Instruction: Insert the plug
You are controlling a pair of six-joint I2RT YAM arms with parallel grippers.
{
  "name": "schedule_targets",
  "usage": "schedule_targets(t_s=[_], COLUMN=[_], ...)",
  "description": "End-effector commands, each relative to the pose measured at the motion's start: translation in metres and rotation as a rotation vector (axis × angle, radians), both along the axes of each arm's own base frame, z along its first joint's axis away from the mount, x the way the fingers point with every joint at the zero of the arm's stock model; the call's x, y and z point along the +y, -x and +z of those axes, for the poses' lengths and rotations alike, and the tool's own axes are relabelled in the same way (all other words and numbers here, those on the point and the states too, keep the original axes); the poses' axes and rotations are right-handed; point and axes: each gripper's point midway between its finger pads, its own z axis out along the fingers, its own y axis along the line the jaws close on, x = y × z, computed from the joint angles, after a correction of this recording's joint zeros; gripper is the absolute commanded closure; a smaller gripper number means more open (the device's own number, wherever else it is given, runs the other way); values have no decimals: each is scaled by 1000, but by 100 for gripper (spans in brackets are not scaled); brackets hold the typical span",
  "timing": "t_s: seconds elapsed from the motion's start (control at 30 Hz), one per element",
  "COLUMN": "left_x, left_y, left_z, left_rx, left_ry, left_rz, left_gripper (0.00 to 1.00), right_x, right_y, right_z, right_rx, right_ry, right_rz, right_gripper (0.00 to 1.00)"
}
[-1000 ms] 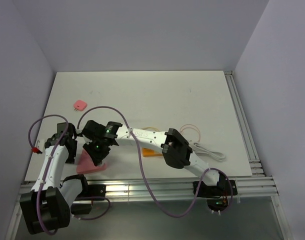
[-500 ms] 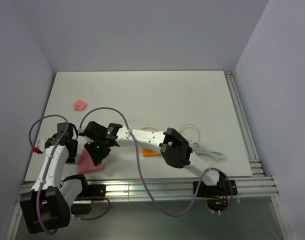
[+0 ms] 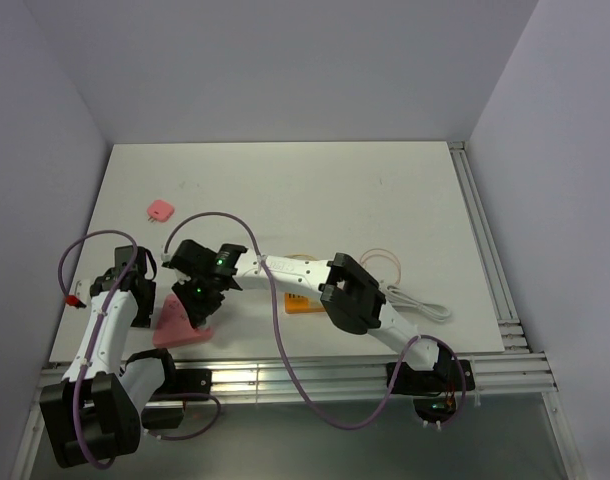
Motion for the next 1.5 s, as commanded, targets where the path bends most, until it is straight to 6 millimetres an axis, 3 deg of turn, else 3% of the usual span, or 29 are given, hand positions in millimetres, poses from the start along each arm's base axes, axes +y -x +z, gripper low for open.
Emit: schedule_targets(t_s=[0.0, 1.03, 1.47], left_x=[-1, -3, -3], left_y=[-3, -4, -4], left_z=[0, -1, 1], left_rx=[-13, -16, -22], left_ry=[5, 14, 12], left_rz=[-10, -17, -19], left_gripper=[39, 41, 41], right_x=[3, 0, 9], right_y=[0, 13, 26], right_z=[6, 54, 39], right_rx=[-3, 16, 74], right_ry=[-26, -125, -115], right_rz=[-6, -15, -41], right_gripper=[100, 100, 100])
